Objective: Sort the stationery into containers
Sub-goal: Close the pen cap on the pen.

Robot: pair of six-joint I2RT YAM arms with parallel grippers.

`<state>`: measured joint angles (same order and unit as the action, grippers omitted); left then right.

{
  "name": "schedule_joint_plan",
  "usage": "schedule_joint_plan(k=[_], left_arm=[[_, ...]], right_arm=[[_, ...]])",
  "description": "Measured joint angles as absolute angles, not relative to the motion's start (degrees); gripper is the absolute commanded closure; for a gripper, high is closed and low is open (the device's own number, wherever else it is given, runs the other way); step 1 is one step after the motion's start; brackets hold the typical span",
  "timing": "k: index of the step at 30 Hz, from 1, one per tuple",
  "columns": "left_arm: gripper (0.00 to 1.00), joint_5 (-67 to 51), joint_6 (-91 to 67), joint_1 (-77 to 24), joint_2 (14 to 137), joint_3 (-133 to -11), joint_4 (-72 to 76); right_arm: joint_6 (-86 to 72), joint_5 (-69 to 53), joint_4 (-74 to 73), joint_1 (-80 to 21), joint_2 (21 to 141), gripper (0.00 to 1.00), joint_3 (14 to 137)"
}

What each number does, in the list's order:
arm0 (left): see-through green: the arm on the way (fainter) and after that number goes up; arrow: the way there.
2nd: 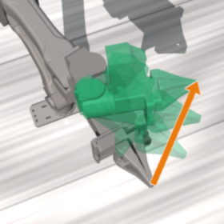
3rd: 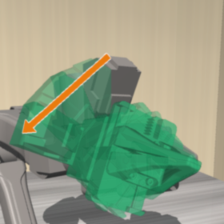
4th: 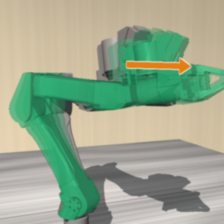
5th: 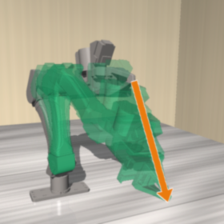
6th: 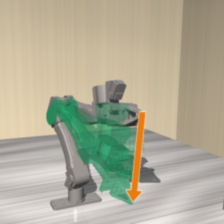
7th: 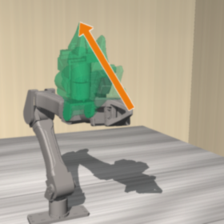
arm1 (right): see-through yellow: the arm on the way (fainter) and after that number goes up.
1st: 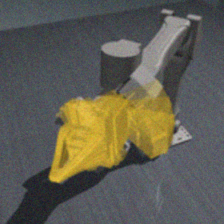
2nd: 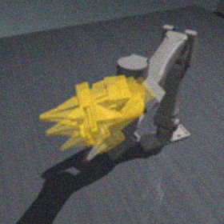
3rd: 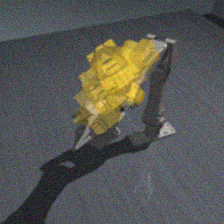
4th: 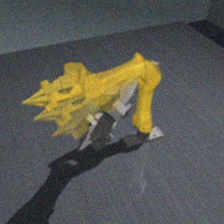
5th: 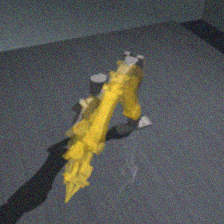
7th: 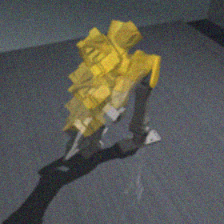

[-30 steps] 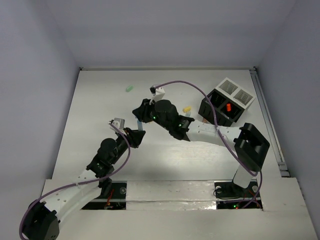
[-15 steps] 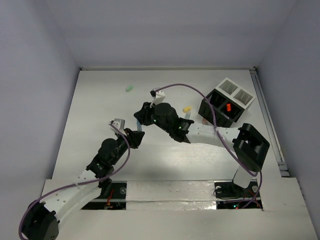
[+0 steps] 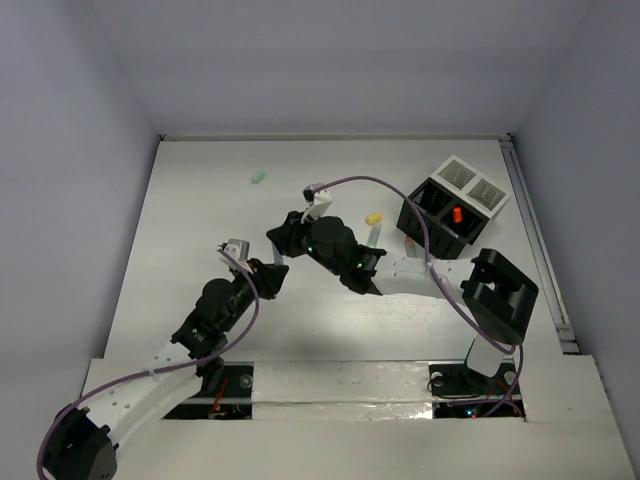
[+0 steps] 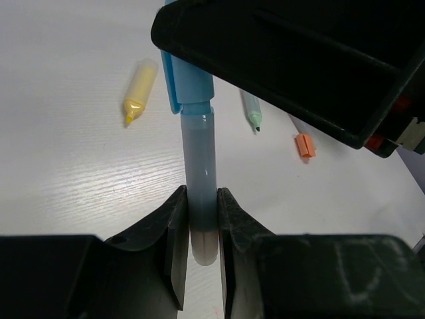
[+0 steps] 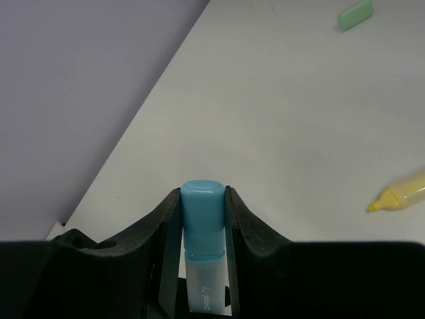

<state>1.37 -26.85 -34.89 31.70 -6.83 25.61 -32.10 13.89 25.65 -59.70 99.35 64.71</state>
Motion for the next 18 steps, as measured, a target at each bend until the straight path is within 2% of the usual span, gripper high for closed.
schedule_joint_plan(k=[18], left_arm=[[1.0,-0.91,-28.84,-35.29,26.0,-6.24,23.35]], right_arm=[[-33.98,7.81,31.68,-59.31,95.59,1.0,59.07]])
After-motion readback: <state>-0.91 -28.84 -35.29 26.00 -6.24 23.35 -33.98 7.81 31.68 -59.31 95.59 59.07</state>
